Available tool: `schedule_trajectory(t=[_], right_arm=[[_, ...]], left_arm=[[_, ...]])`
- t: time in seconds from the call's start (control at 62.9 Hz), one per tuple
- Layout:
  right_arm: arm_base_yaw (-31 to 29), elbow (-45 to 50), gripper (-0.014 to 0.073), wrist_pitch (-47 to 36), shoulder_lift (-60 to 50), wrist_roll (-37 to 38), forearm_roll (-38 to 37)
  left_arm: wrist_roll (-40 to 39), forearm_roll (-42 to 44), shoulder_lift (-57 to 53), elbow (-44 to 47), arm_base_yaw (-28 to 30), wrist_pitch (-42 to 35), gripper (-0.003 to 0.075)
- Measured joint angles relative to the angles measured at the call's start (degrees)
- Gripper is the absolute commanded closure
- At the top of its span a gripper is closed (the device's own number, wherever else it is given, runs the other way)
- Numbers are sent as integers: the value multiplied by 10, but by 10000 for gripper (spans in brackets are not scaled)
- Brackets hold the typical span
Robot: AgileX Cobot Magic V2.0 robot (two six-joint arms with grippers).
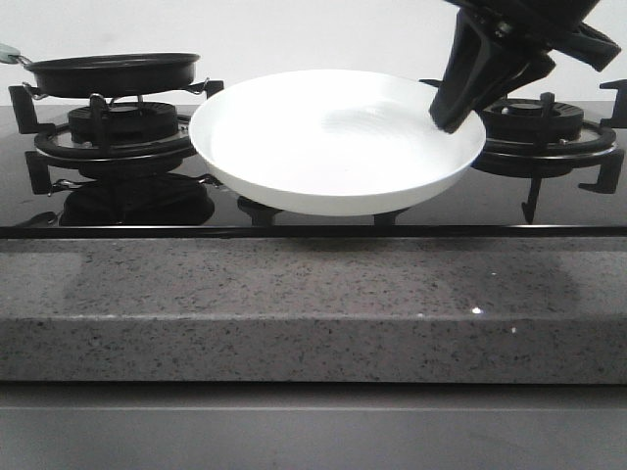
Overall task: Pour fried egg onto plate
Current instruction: 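Grasp the pale green pan handle with the left gripper and lift the pan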
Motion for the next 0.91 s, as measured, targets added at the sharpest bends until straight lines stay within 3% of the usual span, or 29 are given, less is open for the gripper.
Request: schedule_trajectory(t=[0.159, 0.318, 0.62, 0.906], right_arm=[[0, 0, 652, 0, 0, 0, 0], [0, 0, 652, 0, 0, -1, 0], [0, 0, 652, 0, 0, -1, 0], [0, 0, 652, 0, 0, -1, 0]], left_arm=[[85, -131, 121, -85, 48, 95, 206], [153, -234, 224, -149, 54, 141, 206], [167, -260, 351, -249, 33, 146, 206], [167, -266, 408, -286, 30, 144, 206]])
